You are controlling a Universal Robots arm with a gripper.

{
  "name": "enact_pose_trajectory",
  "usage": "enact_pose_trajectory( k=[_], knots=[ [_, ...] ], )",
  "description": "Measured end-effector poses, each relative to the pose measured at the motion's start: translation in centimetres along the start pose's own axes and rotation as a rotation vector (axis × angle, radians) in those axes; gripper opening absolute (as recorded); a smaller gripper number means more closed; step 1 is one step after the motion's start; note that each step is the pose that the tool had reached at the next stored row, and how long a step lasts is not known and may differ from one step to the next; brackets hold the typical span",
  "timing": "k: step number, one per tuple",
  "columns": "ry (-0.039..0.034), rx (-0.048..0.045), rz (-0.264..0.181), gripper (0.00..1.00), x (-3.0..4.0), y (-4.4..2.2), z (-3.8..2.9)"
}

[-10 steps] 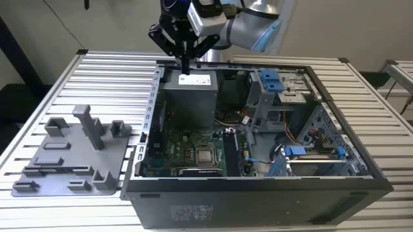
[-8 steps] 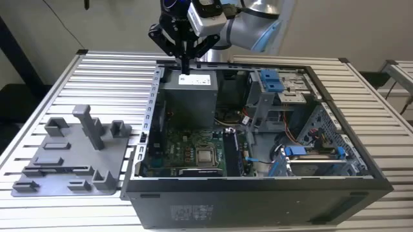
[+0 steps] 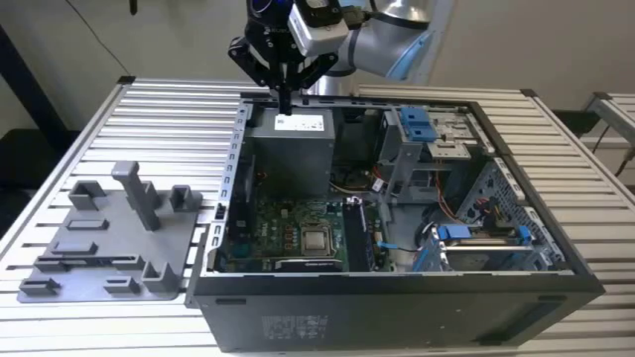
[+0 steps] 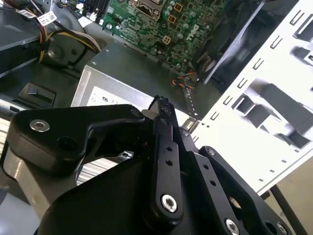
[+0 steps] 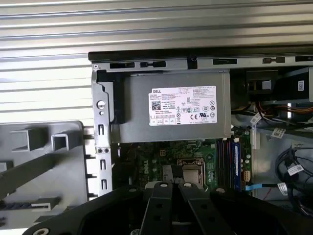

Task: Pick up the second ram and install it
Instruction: 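Reach for the second ram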

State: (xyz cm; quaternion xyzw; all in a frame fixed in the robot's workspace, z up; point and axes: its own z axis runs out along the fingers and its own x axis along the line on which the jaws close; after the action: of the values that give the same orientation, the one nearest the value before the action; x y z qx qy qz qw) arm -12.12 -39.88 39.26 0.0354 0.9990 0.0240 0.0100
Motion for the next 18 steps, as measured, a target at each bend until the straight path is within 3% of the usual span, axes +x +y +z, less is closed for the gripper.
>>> enact_pose_trajectory(
  k=[4,9,18],
  knots=[
    [0.0001,0.0,0.0,0.11,0.1,0.0,0.0],
    [0.0003,0.0,-0.004,0.11,0.81,-0.06,-0.02],
    [0.0008,-0.0003,-0.015,0.11,3.05,-0.21,-0.06]
  ],
)
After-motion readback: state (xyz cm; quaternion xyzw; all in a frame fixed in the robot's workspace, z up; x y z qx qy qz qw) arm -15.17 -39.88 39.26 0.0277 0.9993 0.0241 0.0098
